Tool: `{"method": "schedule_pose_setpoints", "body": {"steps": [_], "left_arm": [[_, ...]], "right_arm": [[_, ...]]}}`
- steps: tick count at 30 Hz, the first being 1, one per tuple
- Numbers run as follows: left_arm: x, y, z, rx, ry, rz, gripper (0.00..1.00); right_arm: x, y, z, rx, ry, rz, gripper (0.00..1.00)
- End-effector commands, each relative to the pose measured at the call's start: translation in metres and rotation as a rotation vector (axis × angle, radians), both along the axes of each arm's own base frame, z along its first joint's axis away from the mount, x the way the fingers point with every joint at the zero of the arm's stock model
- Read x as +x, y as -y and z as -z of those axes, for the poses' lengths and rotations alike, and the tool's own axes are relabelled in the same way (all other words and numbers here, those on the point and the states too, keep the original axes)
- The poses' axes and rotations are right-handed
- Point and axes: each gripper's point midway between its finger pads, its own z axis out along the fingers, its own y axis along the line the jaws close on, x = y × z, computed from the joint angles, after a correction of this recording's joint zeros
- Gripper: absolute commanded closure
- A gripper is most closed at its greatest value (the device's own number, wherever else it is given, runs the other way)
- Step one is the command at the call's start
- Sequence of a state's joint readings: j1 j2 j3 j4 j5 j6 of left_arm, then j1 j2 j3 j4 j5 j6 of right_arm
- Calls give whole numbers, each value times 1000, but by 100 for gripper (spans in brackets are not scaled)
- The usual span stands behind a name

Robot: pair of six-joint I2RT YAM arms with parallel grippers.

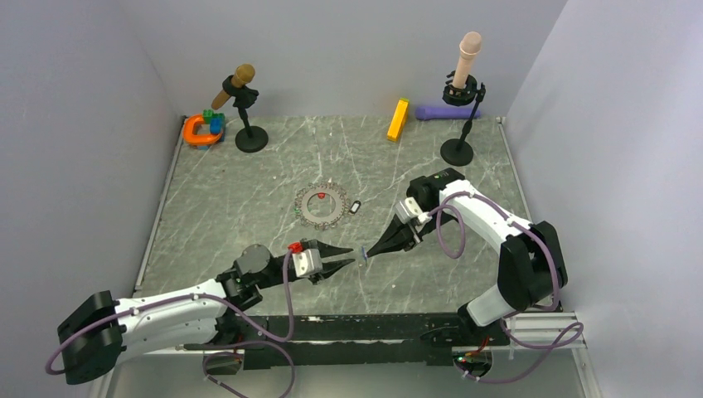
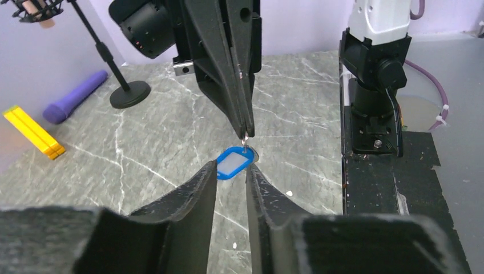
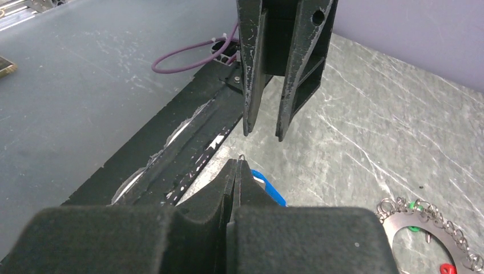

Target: Put the keys on the keyring

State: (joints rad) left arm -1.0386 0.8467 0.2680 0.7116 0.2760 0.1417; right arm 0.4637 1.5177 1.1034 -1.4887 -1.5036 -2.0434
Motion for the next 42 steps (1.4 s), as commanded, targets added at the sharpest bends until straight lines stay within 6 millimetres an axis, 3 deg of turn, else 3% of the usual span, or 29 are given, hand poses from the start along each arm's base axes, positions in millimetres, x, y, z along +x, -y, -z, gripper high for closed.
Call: {"method": "schedule_pose_setpoints", "body": {"steps": [1, 18, 42], "left_arm": [[-13, 11, -28, -58, 70, 98, 73], [-7, 19, -25, -50, 53, 89, 68], [-9, 33, -23, -40, 20, 142, 82]], "right_arm": [[0, -2, -11, 79, 121, -5, 100], [-2, -3, -11, 79, 113, -12, 100], [-2, -4, -14, 89, 105, -8, 100]]}}
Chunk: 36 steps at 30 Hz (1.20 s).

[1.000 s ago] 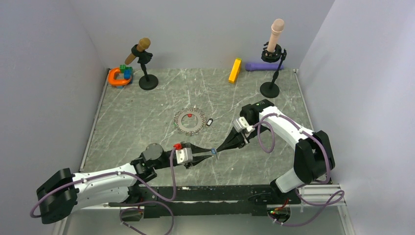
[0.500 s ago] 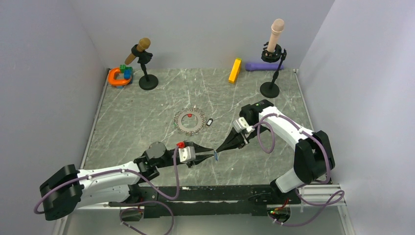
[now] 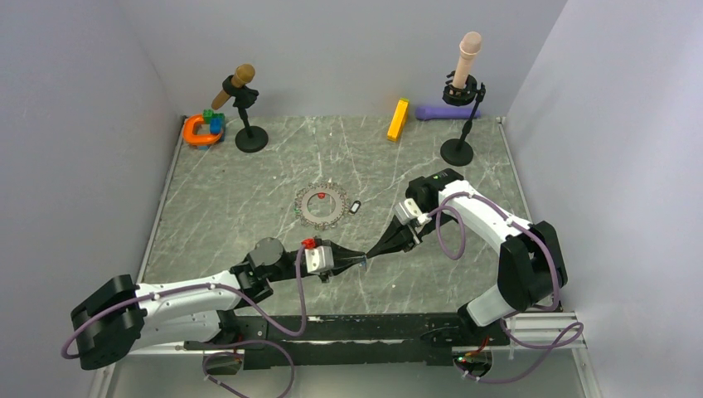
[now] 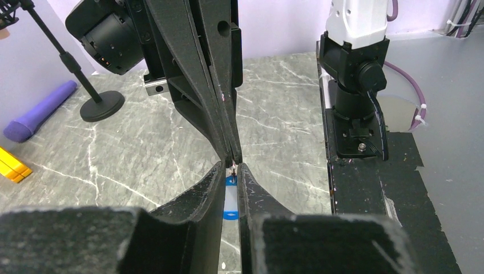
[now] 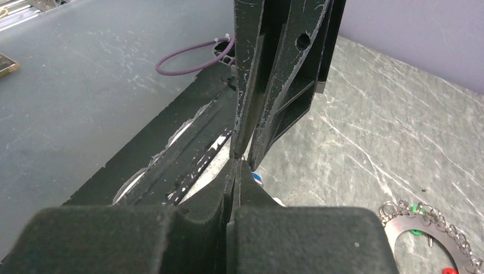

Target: Put the keys on the keyring

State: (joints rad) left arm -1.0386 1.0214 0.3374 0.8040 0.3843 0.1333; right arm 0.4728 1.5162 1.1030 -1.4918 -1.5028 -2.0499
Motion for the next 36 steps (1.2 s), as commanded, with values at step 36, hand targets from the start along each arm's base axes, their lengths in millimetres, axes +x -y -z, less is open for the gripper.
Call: {"method": "schedule_pose_setpoints", "body": {"steps": [36], "left_arm": [[20, -15, -7, 151, -138, -155, 100]], "right_arm": [[11, 1, -4, -17, 38, 21, 74]]}}
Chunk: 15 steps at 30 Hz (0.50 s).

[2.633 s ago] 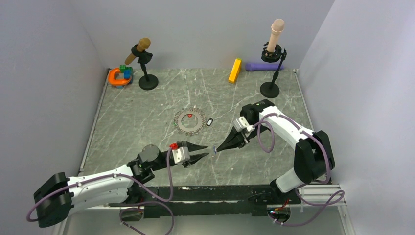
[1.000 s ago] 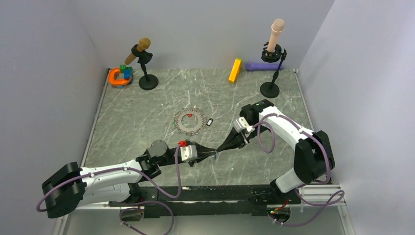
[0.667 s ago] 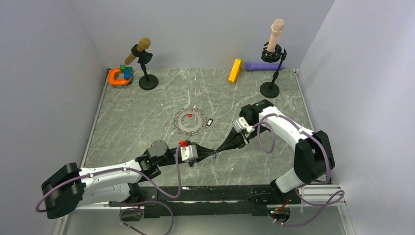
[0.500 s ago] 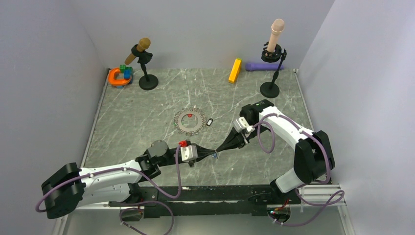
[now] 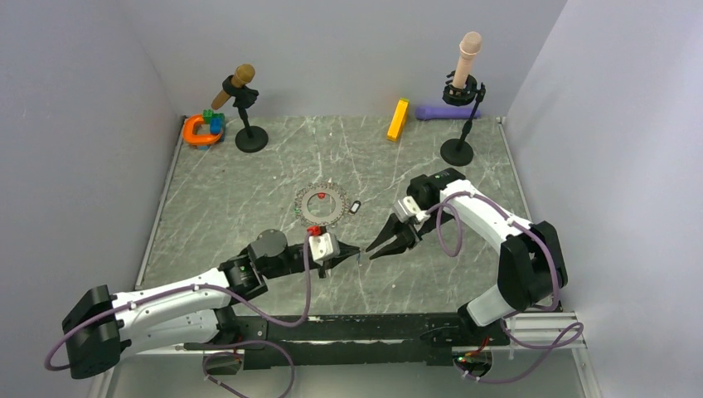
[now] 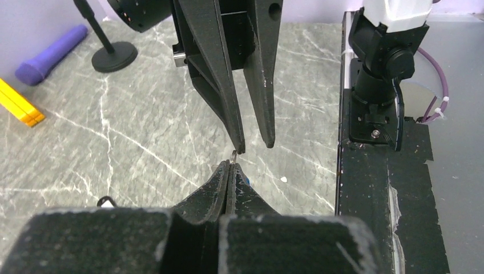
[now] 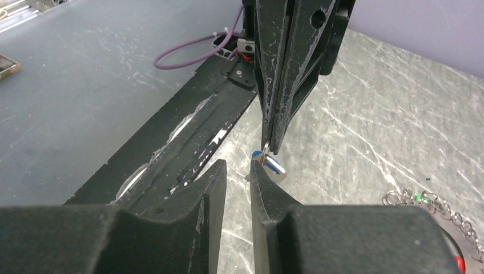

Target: Put the keys on the keyring

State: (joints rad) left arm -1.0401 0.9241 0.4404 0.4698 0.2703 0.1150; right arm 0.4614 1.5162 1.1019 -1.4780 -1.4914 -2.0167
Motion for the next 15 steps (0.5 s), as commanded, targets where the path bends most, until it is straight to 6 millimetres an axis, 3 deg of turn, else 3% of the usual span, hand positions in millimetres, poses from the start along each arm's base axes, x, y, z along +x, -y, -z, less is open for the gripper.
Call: {"method": "schedule_pose_setpoints", "body": {"steps": [1, 7, 15], "left_arm": [[5, -3, -8, 51, -54, -45, 100], [8, -3, -5, 119, -100, -64, 100], [13, -1, -1, 190, -129, -82, 100]], "right_arm": [[10, -2, -6, -14, 45, 15, 73], [36, -6, 3, -211, -35, 137, 64], [37, -12, 0, -236, -5, 140, 65]]}}
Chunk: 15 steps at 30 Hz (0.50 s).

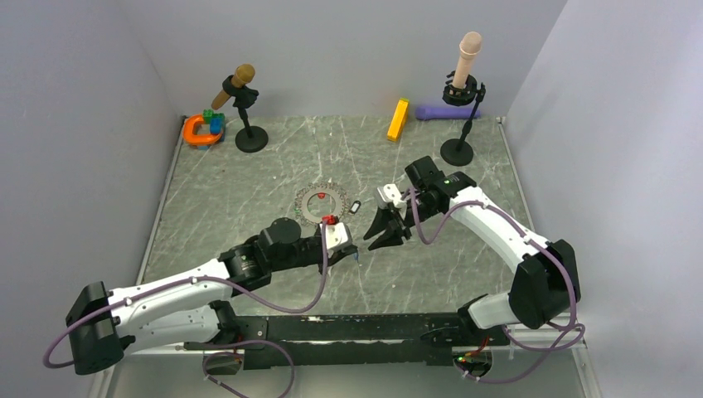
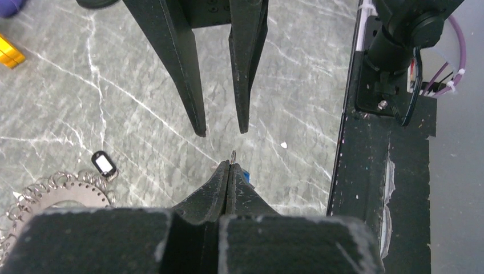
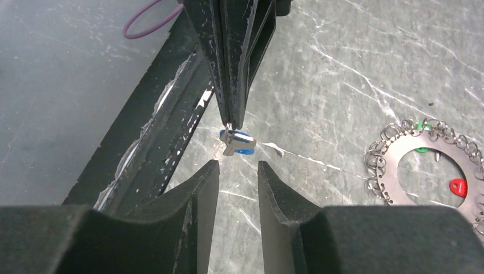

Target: Put the keys on the keyring

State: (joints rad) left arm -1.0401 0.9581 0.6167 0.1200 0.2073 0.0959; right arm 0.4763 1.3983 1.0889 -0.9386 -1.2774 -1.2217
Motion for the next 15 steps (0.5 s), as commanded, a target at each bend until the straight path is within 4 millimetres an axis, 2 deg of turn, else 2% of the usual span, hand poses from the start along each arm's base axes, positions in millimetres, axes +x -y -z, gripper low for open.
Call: {"method": "schedule_pose_setpoints", "body": {"steps": [1, 9, 15], "left_arm": [[5, 4, -10, 17, -16, -19, 100], [11, 9, -11, 6, -32, -46, 100], [13, 10, -14, 6, -36, -57, 100]], "right_arm": [[2, -11, -11, -1, 35, -2, 66], [-7, -16, -8, -1, 20, -36, 70], [-5, -19, -5, -13, 15, -26, 74]]}}
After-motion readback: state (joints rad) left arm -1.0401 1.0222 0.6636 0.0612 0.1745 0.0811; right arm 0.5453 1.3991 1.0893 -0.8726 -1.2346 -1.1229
